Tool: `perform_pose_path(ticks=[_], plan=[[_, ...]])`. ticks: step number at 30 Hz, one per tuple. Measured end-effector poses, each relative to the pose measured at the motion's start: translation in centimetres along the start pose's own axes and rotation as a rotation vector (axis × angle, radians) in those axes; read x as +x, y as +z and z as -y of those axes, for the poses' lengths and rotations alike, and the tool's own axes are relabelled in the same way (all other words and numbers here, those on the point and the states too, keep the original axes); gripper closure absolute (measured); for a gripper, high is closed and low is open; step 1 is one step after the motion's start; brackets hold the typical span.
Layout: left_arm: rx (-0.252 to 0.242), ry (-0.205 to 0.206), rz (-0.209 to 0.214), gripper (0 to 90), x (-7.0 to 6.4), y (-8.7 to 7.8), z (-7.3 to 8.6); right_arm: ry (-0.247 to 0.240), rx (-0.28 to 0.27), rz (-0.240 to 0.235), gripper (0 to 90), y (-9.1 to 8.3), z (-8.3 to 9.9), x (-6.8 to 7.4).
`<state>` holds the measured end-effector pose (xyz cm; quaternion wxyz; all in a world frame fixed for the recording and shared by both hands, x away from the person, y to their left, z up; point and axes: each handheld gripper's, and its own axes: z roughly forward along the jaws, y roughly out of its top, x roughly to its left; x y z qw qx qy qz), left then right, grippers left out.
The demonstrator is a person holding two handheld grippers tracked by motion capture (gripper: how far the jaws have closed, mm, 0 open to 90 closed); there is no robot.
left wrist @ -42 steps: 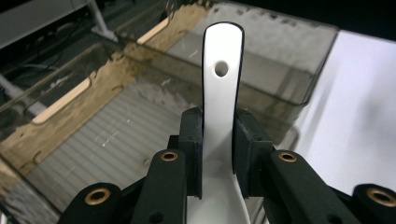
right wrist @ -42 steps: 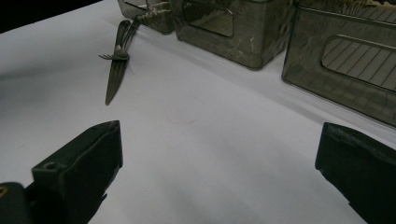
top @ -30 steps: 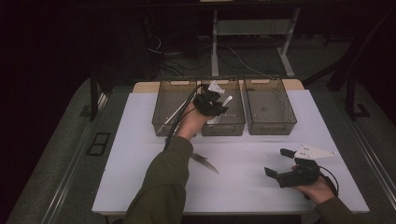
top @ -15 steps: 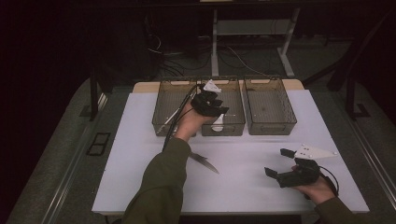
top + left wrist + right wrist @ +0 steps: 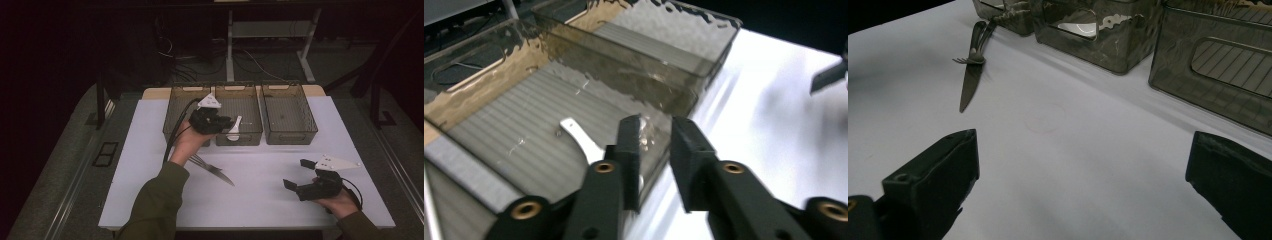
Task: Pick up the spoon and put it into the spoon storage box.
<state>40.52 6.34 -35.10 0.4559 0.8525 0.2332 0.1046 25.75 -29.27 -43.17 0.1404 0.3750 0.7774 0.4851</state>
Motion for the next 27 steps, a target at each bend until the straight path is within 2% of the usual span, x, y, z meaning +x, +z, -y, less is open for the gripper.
perform_pose_path(ticks=[5,13,27], plan=[[0.019,0.003,0.010,88.7,-0.3,-1.1,1.5,0.000,0.001,0.001,0.6,0.0,0.0,0.0],[0.054,0.011,-0.011,89.0,-1.0,-2.3,3.8,0.002,0.002,0.002,0.6,0.0,0.0,0.0],[0.080,0.009,-0.033,89.0,-1.1,-4.4,7.5,0.002,0.005,0.005,0.6,0.1,0.0,0.0]])
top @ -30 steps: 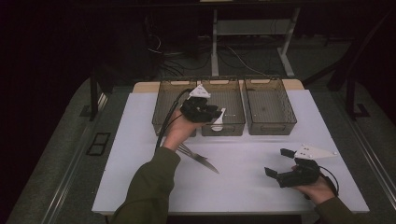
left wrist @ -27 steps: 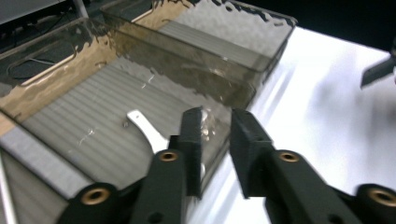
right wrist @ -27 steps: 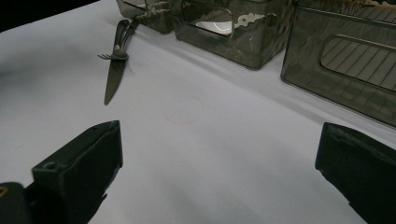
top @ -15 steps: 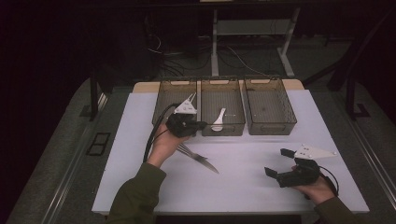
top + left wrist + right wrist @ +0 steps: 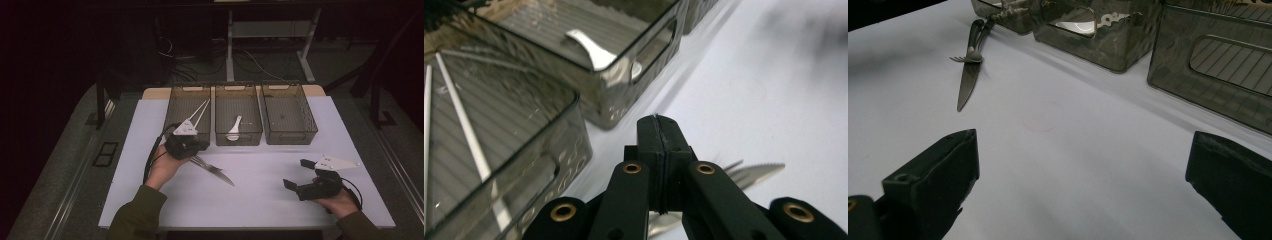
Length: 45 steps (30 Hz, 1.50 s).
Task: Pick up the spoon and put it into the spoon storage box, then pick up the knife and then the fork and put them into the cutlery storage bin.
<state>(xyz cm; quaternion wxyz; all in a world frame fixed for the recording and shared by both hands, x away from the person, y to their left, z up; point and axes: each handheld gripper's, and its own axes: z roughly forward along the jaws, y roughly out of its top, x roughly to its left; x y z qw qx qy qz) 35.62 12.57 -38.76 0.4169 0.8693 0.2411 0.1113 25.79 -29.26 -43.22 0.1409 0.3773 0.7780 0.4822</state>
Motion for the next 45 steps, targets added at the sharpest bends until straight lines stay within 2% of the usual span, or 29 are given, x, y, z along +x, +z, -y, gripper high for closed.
perform_pose_path(ticks=[5,14,19,24,31,34,38,45], plan=[[0.030,-0.008,-0.019,89.0,0.3,-0.1,1.3,-0.001,0.001,-0.001,0.6,0.0,0.0,0.0],[0.097,-0.039,-0.047,89.0,1.9,0.4,3.5,-0.001,-0.001,0.001,0.6,0.0,0.0,0.0],[0.127,-0.053,-0.047,89.0,2.4,0.8,4.3,0.000,-0.001,-0.001,0.6,0.0,0.0,0.0],[0.138,-0.046,-0.060,89.0,2.7,1.2,4.6,-0.002,-0.002,0.000,0.6,0.0,0.0,0.0],[0.164,-0.033,-0.054,89.0,2.8,1.9,4.9,-0.001,0.000,0.002,0.6,0.0,0.0,-0.1],[0.155,-0.034,-0.051,89.0,2.8,2.1,5.0,-0.001,-0.002,0.001,0.6,0.0,0.0,0.0],[0.167,-0.030,-0.023,89.2,2.7,2.3,4.9,-0.002,0.000,0.001,0.6,0.0,0.0,0.0],[0.192,-0.004,0.000,89.2,2.2,2.3,5.0,-0.001,-0.005,0.000,0.6,0.0,0.0,0.0]])
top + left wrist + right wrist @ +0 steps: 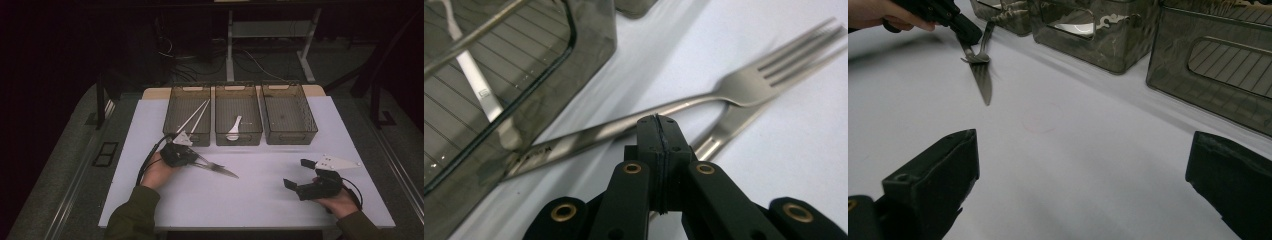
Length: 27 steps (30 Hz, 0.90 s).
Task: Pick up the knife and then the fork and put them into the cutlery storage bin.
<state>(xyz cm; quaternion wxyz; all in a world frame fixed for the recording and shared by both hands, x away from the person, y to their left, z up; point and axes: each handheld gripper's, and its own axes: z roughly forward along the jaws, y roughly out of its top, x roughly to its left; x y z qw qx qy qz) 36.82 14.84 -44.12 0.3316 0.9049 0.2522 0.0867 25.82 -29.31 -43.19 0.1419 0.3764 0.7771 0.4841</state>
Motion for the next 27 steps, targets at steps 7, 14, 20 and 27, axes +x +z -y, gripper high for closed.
perform_pose_path(ticks=[7,14,20,27], plan=[[0.001,0.032,0.054,89.2,-0.5,-0.5,0.5,0.000,0.000,0.000,0.6,0.0,0.0,0.0],[-0.006,0.058,0.083,89.1,-1.1,-0.2,0.3,-0.001,0.003,0.001,0.6,0.1,0.0,0.0],[-0.022,0.051,0.075,89.0,-1.5,-0.1,-0.1,0.000,0.004,0.003,0.6,0.0,0.0,0.0],[-0.093,0.068,0.050,84.0,-1.8,-1.1,-1.1,0.000,0.005,0.002,0.6,0.1,0.0,0.0]])
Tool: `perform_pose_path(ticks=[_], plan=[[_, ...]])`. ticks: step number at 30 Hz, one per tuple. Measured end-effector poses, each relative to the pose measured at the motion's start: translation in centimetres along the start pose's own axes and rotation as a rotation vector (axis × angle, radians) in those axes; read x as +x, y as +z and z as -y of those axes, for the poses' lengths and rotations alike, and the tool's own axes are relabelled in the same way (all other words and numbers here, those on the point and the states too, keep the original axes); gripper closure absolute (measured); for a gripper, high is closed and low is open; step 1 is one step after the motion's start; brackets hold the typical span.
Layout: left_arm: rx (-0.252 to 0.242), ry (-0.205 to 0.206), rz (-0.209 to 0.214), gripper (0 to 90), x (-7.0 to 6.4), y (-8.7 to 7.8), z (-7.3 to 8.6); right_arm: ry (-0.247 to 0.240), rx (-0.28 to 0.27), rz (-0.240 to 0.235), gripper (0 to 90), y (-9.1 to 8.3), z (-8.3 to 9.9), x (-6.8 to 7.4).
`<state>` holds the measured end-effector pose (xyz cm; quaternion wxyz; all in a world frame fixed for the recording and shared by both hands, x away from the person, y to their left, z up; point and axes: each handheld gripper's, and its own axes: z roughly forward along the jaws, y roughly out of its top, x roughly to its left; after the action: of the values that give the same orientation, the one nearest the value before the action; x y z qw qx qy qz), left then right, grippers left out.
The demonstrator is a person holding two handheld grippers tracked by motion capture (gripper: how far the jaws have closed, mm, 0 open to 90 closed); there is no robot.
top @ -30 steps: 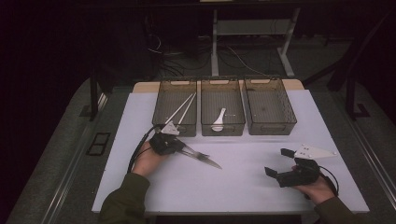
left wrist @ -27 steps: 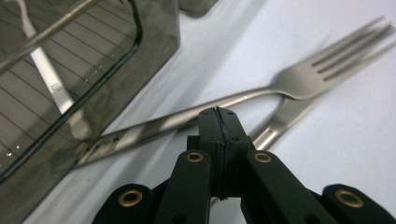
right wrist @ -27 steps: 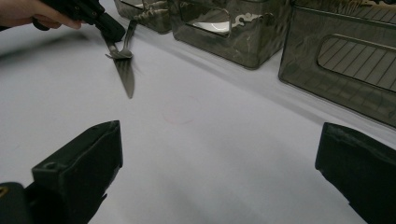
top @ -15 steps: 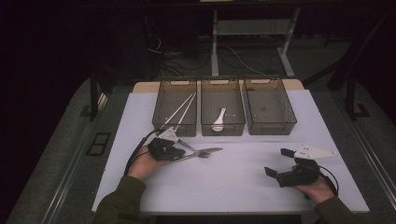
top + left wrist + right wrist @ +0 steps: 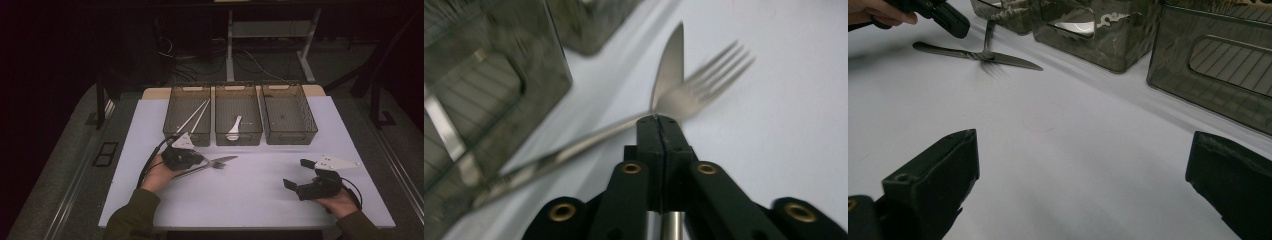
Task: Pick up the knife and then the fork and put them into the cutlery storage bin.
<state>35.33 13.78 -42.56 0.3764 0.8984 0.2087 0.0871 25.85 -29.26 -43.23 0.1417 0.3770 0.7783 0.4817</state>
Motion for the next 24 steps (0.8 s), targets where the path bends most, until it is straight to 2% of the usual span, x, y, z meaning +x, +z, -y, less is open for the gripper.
perform_pose_path(ticks=[5,6,8,14,18,21,24], plan=[[-0.028,-0.018,-0.009,78.4,0.5,0.8,-0.9,0.000,-0.001,0.002,0.6,0.1,0.0,0.0],[-0.035,-0.030,-0.008,78.4,0.6,1.0,-1.1,0.000,-0.001,0.002,0.6,0.1,0.0,-0.1],[-0.045,-0.030,0.000,78.4,0.9,1.3,-1.5,0.001,0.002,0.002,0.6,0.1,0.0,-0.1],[-0.051,-0.036,0.099,69.6,0.3,1.6,-1.7,0.002,0.002,0.001,0.6,0.1,0.0,-0.1],[-0.036,0.000,0.157,61.7,-1.0,1.8,-1.9,-0.001,-0.001,0.000,0.6,0.1,0.0,0.0],[-0.025,0.039,0.164,55.7,-2.1,2.2,-2.1,0.003,-0.003,0.001,0.6,0.0,0.0,0.0],[-0.032,0.064,0.160,51.0,-2.4,2.7,-2.6,0.001,-0.001,-0.001,0.6,0.0,0.0,0.0]])
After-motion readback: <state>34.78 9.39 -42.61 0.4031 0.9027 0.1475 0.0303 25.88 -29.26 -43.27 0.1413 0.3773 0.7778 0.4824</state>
